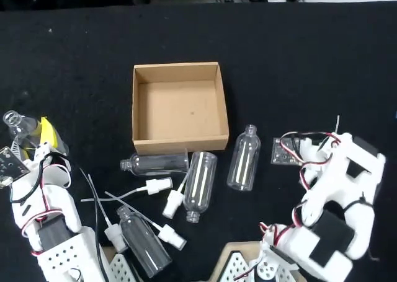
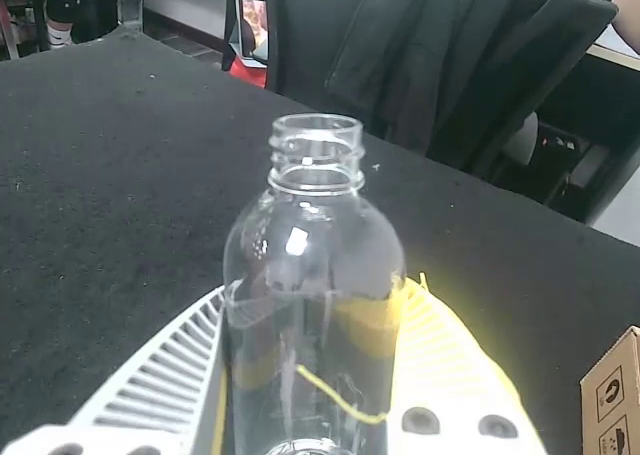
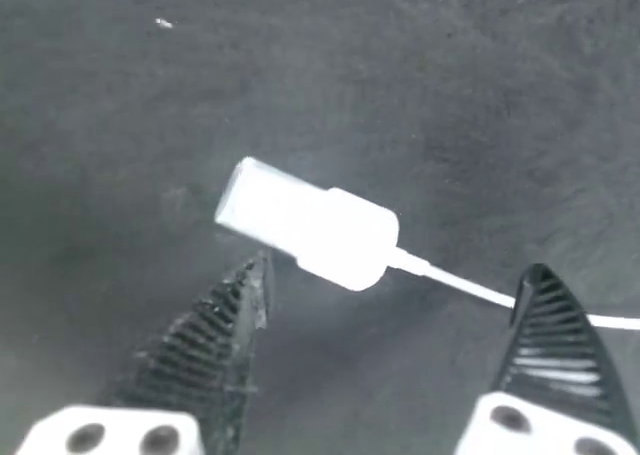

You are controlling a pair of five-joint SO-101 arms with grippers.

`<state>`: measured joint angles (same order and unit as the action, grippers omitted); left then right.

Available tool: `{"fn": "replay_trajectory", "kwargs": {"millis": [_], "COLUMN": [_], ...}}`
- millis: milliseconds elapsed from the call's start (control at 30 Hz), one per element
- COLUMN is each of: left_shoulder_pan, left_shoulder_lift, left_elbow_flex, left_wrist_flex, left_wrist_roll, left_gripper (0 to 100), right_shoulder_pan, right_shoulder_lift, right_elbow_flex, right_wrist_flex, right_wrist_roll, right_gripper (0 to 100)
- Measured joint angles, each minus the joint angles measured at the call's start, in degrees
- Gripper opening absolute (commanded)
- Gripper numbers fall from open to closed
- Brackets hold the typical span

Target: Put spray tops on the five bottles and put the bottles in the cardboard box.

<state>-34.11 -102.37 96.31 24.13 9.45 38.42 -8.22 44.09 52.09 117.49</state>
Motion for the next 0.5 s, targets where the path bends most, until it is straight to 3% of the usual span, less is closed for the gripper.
{"fn": "replay_trajectory", "kwargs": {"millis": [133, 300, 500], "left_shoulder_pan": [0.0, 0.0, 0.0], "left_shoulder_lift": [0.0, 0.0, 0.0], "left_elbow_flex": [0.0, 0.0, 0.0], "left_wrist_flex": [0.0, 0.0, 0.0], "left_wrist_roll": [0.0, 0.0, 0.0], "left_gripper": [3, 3, 3], "right_shoulder_pan": [0.2, 0.3, 0.3], "right_shoulder_lift": [5.4, 6.2, 6.6], "right_elbow_flex": [0.0, -0.7, -4.2], "right_wrist_flex": [-5.0, -3.7, 2.2], "right_wrist_roll": [-3.6, -9.2, -28.5], "right_gripper": [32.8, 15.2, 5.0]}}
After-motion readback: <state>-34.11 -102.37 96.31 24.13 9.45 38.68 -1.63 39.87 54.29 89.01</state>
